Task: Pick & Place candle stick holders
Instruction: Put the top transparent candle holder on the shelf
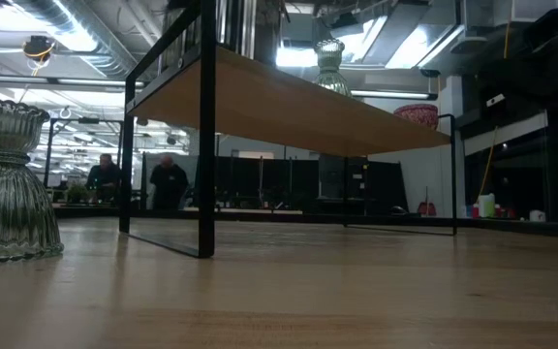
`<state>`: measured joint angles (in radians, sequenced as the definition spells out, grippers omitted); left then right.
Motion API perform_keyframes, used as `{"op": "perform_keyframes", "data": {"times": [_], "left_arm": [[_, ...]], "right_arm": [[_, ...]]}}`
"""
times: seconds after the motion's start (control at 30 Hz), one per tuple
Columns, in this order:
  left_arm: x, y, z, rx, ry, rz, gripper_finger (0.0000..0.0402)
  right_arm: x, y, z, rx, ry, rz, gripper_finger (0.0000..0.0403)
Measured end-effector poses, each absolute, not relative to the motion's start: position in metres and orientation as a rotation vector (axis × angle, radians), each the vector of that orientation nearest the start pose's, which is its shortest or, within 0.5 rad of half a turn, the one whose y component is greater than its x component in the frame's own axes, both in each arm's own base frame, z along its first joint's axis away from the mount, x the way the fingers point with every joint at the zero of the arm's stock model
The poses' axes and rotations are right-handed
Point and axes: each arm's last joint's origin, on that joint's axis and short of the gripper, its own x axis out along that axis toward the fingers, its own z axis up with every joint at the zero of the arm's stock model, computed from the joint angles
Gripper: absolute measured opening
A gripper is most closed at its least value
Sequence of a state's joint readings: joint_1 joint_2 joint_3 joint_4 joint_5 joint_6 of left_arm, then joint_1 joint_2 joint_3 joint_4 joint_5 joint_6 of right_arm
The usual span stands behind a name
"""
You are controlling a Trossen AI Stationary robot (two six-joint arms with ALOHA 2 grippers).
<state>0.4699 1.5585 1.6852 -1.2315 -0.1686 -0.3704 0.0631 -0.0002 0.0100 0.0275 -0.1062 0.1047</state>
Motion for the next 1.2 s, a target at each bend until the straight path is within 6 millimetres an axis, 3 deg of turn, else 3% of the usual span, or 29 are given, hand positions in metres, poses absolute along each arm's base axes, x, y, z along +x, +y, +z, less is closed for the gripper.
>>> {"op": "perform_keyframes", "data": {"times": [0.33, 0.77, 1.2], "left_arm": [[0.268, 0.129, 0.384, -0.460, 0.963, 0.734, 0.0182], [0.320, 0.130, 0.399, -0.290, 0.970, 0.594, 0.0182], [0.354, 0.107, 0.403, -0.110, 0.947, 0.408, 0.0182]], "right_arm": [[0.096, 0.009, 0.170, 0.104, -0.029, 0.171, 0.0010], [0.096, 0.009, 0.170, 0.104, -0.029, 0.171, 0.0010], [0.096, 0.009, 0.170, 0.104, -0.029, 0.172, 0.0010]]}}
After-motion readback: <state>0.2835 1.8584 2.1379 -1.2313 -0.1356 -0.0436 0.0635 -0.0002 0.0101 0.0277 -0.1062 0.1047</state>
